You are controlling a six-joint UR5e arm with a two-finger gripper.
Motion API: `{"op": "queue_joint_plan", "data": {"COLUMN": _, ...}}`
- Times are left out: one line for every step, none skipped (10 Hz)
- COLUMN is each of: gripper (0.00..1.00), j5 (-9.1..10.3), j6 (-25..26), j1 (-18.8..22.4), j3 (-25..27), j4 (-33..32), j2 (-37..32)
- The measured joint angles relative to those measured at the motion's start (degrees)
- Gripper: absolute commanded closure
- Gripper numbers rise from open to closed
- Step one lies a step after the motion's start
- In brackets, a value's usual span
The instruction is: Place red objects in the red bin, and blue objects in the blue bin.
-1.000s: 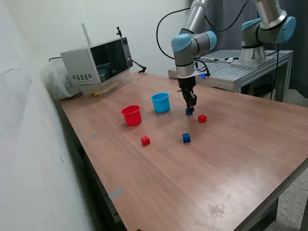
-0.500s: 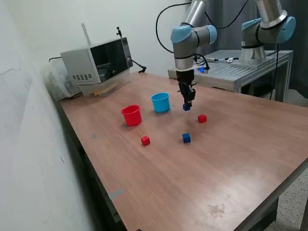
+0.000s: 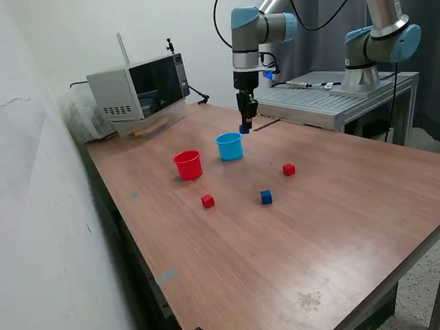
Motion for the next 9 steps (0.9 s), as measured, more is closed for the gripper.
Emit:
{"op": "queue_joint_plan", "data": {"gripper": 1.00, "j5": 0.02, "j6": -0.2, "j1": -2.0, "j3": -0.4, "j4": 0.0, "j2": 0.1}}
{"op": "queue_joint_plan", "data": {"gripper": 1.00, "j5": 0.03, "j6": -0.5, "j1": -3.8, "j3": -0.7, "j4": 0.1, "j2": 0.4}}
{"op": "queue_joint_plan", "data": {"gripper": 1.00, "j5": 0.04, "j6": -0.8, "j1": -5.1, "j3": -0.9, "j4": 0.1, "j2": 0.8}}
{"op": "queue_joint_plan", "data": {"gripper": 1.00, "j5": 0.04, "j6": -1.0, "j1": -5.9, "j3": -1.1, "j4": 0.1, "j2": 1.3}}
{"op": "queue_joint_plan", "data": {"gripper": 1.00, "j5": 0.04, "j6": -1.1, "j1": -6.3, "j3": -1.3, "j4": 0.1, "j2": 1.8}}
{"op": "queue_joint_plan", "data": {"gripper": 0.00, "j5": 0.02, "j6": -1.1, "j1": -6.6, "j3": -1.4, "j4": 0.2, "j2": 2.1}}
{"op": "queue_joint_plan", "data": {"gripper": 0.00, "j5": -0.01, "j6": -1.1, "j1": -6.7, "j3": -1.4, "j4": 0.2, "j2": 2.3}}
{"op": "queue_joint_plan", "data": {"gripper": 0.00, "j5": -0.03, "j6": -1.1, "j1": -6.8, "j3": -1.4, "j4": 0.2, "j2": 2.3}}
{"op": "queue_joint_plan", "data": {"gripper": 0.00, "j5": -0.04, "j6": -1.2, "j1": -6.8, "j3": -1.3, "j4": 0.2, "j2": 2.4}}
